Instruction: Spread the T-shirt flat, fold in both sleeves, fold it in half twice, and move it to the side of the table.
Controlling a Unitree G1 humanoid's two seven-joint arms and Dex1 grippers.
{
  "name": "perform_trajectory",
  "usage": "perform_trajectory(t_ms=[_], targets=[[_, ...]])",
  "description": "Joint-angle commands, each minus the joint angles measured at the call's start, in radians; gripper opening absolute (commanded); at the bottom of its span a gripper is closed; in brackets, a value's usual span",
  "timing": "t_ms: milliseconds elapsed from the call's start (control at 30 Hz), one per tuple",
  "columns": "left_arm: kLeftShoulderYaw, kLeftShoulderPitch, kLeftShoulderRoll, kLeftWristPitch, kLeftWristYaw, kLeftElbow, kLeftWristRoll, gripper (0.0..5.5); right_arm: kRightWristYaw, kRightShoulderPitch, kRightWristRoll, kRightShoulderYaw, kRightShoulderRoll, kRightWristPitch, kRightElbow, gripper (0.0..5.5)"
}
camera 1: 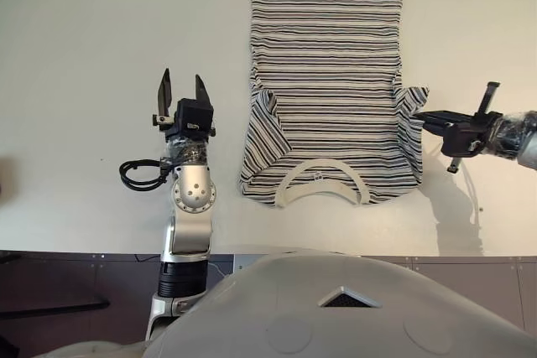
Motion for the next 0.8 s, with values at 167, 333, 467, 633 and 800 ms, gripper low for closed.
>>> perform_trajectory(t_ms=[167, 333, 467, 633, 800], targets=[[-0.013, -0.02, 0.02, -0.008, -0.018, 0.022, -0.004, 2.34, 0.029, -0.008, -0.051, 0.074, 0.08, 0.043, -0.047, 0.15], [-0.015, -0.031, 0.042, -0.014, -0.033, 0.033, -0.012, 2.34, -0.044, -0.013, -0.158, 0.126, 0.179, 0.069, -0.03, 0.41], [0.018, -0.032, 0.082, -0.018, -0.052, 0.041, -0.029, 2.34, -0.038, 0.005, -0.113, 0.101, 0.201, 0.12, -0.091, 1.01], [0.045, 0.037, 0.384, -0.204, -0.257, 0.127, -0.042, 2.34, 0.038, 0.023, -0.025, -0.045, 0.048, 0.101, -0.053, 1.83], [-0.006, 0.116, 0.774, -0.436, -0.671, 0.269, -0.163, 3.03, 0.1, 0.1, -0.164, -0.022, -0.15, -0.138, 0.087, 2.7]])
